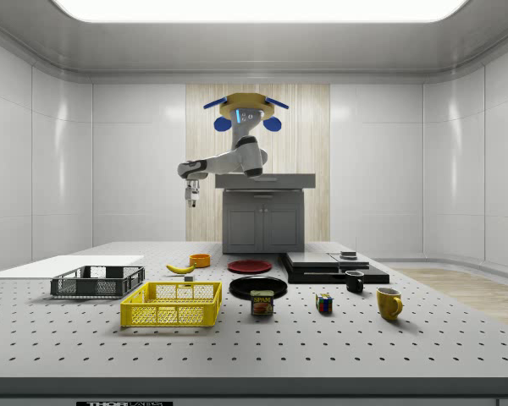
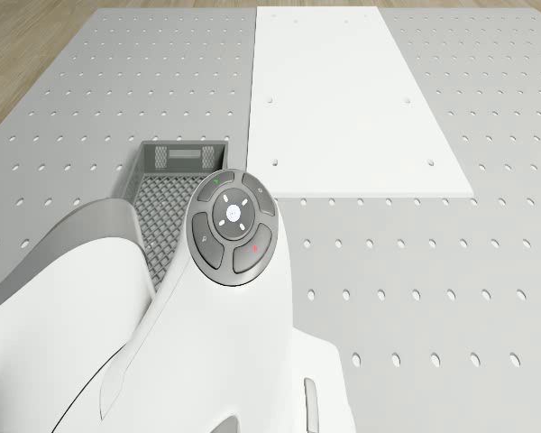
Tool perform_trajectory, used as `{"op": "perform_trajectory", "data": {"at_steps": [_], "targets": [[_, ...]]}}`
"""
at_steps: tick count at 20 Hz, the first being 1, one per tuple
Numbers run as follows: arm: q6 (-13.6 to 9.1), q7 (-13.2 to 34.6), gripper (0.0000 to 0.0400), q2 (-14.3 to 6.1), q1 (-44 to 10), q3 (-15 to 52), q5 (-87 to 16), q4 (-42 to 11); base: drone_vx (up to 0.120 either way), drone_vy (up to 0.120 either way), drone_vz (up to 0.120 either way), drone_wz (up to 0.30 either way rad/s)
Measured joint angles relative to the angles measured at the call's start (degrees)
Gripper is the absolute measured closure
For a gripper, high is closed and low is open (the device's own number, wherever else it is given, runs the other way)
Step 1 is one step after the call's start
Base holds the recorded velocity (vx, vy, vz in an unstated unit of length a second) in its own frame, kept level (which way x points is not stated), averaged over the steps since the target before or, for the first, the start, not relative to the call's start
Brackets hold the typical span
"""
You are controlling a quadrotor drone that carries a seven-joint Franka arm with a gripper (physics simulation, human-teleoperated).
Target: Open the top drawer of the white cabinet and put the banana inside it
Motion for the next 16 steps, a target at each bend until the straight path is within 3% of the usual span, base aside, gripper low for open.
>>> {"op": "perform_trajectory", "data": {"at_steps": [6,16], "targets": [[0.00,0.00,0.0000,0.00,0.00,0.00,0.00,0.00,0.120,0.000,-0.120,0.000],[-0.01,0.00,0.0000,0.01,0.00,0.00,0.01,0.00,0.000,0.000,-0.120,0.000]]}}
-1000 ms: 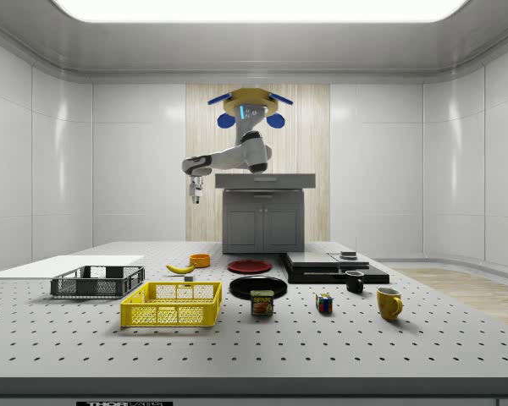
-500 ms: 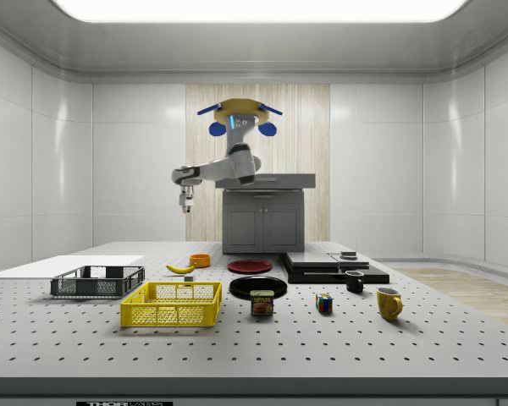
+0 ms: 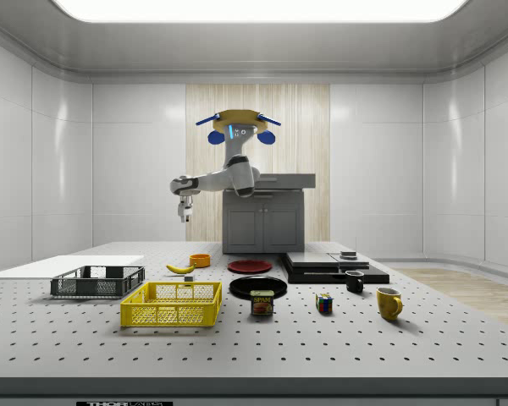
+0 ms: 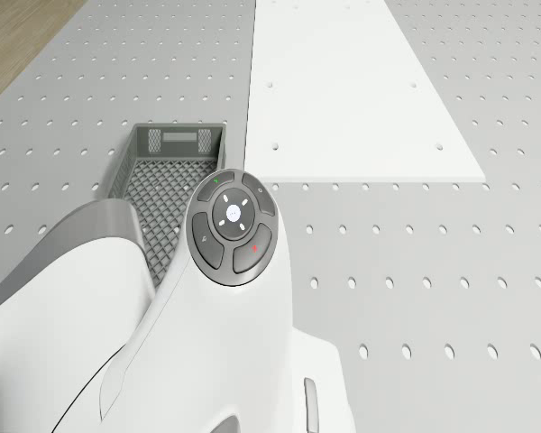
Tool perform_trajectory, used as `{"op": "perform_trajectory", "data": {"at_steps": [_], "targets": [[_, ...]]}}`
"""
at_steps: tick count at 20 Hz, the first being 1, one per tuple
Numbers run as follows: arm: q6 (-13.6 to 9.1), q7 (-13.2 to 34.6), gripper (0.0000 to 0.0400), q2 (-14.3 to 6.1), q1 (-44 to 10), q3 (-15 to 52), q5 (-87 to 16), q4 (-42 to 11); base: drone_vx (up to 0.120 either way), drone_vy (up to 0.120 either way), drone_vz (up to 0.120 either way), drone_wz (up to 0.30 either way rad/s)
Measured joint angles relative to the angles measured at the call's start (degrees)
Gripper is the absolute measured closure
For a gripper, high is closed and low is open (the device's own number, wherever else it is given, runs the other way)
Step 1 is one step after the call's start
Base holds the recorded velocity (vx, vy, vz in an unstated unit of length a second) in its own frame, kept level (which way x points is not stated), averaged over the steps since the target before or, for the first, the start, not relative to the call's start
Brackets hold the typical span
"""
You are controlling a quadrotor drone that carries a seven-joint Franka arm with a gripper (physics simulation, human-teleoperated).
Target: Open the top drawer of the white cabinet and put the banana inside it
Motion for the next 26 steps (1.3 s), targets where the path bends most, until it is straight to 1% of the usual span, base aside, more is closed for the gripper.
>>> {"op": "perform_trajectory", "data": {"at_steps": [19,20,24,26], "targets": [[-0.01,0.00,0.0000,0.01,0.00,0.00,0.00,0.00,0.000,0.000,-0.120,0.000],[-0.01,0.00,0.0000,0.01,0.00,0.00,0.00,0.00,0.000,0.040,-0.120,0.000],[-0.01,0.00,0.0000,0.01,0.00,0.00,0.00,0.00,0.000,0.120,-0.120,0.000],[-0.01,0.00,0.0000,0.01,0.00,0.00,0.00,0.00,0.000,0.000,-0.120,0.000]]}}
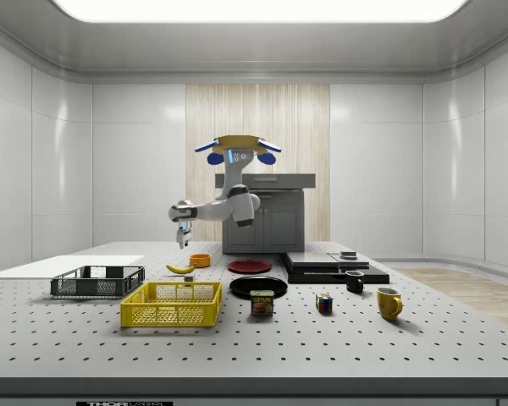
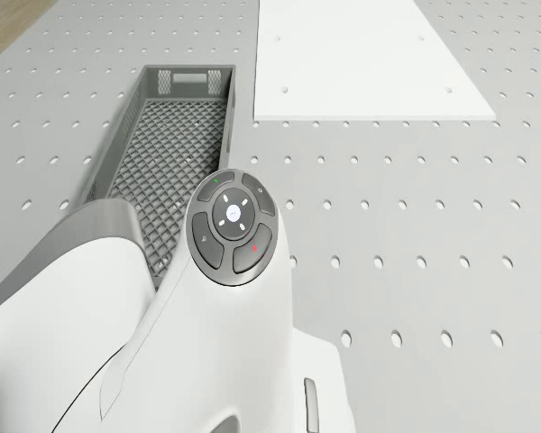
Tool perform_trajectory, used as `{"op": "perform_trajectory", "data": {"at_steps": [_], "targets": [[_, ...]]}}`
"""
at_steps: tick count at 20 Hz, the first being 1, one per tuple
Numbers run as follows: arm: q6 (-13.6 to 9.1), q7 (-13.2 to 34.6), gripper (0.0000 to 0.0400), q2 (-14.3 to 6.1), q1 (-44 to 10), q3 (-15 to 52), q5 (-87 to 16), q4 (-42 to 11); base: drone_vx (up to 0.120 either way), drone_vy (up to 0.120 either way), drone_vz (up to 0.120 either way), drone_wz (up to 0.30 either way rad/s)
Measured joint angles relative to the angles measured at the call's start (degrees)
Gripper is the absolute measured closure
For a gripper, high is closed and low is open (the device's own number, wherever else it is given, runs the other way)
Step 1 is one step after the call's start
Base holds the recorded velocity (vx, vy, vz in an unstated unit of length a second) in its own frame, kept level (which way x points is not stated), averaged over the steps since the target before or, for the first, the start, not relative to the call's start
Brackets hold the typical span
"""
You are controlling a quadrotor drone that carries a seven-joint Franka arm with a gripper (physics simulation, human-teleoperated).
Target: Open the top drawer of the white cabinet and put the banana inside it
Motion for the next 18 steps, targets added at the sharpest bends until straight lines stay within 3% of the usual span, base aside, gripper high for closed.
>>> {"op": "perform_trajectory", "data": {"at_steps": [9,14,18], "targets": [[0.00,0.00,0.0000,0.00,0.00,0.00,0.00,0.00,0.000,0.000,-0.116,0.000],[0.00,0.00,0.0000,0.00,0.00,0.00,0.00,0.00,0.000,0.000,-0.064,0.000],[-0.05,-0.44,0.0000,0.05,0.40,0.02,0.03,-0.04,0.000,0.000,0.000,0.000]]}}
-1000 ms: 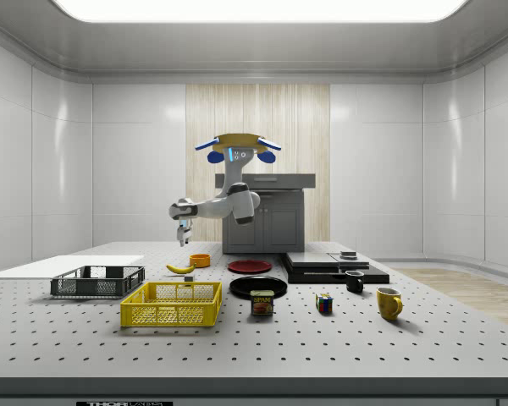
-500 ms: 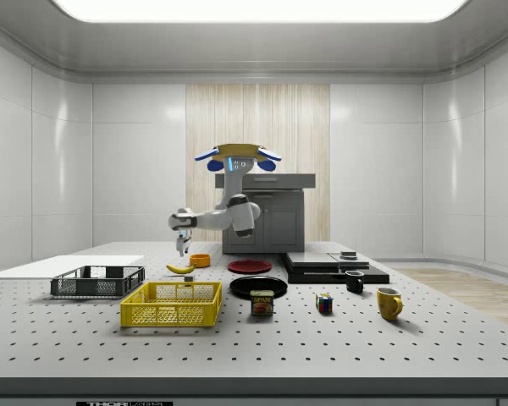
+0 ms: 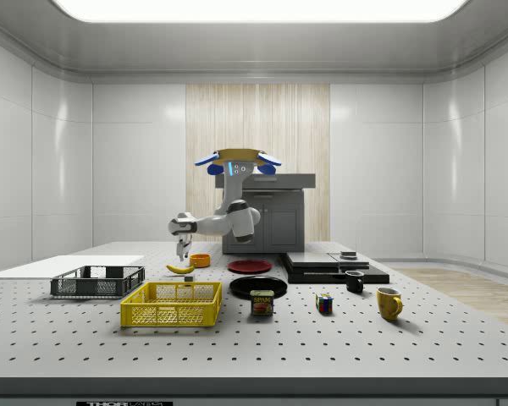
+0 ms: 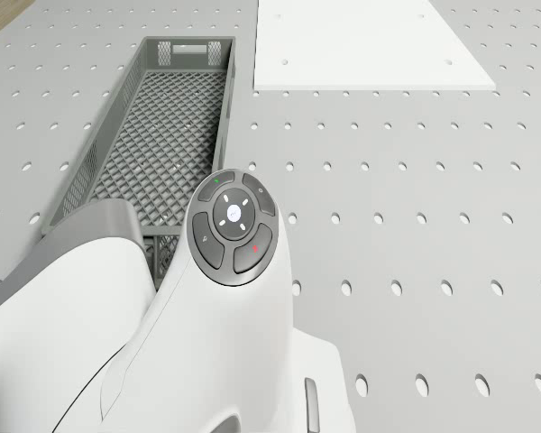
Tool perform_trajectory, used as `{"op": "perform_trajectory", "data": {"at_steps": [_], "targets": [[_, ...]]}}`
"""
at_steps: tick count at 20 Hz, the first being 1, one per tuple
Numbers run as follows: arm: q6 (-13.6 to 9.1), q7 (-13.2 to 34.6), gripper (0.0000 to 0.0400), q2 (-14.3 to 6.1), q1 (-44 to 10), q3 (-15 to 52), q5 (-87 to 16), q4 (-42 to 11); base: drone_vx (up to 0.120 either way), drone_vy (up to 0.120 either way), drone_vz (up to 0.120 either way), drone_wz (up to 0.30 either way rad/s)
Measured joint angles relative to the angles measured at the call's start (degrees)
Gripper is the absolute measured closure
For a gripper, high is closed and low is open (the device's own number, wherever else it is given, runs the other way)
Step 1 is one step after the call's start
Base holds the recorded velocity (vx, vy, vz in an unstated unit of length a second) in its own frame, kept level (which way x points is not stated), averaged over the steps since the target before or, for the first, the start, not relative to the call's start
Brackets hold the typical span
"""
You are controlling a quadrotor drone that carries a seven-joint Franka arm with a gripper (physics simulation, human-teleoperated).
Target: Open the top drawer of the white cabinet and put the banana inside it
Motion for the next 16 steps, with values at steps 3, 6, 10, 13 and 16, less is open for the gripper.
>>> {"op": "perform_trajectory", "data": {"at_steps": [3,6,10,13,16], "targets": [[-0.16,-1.55,0.0000,0.17,1.44,0.05,0.10,-0.11,0.000,0.000,0.000,0.000],[-0.25,-2.81,0.0000,0.30,2.67,0.23,0.31,-0.13,0.000,0.000,0.000,0.000],[0.26,-3.67,0.0000,0.35,3.75,1.99,2.00,0.21,0.000,0.000,0.000,0.000],[0.84,-4.00,0.0000,0.39,4.36,3.86,3.78,0.65,0.000,0.000,0.000,0.000],[1.01,-5.13,0.0000,0.67,5.68,5.11,5.04,0.96,0.000,0.000,0.000,0.000]]}}
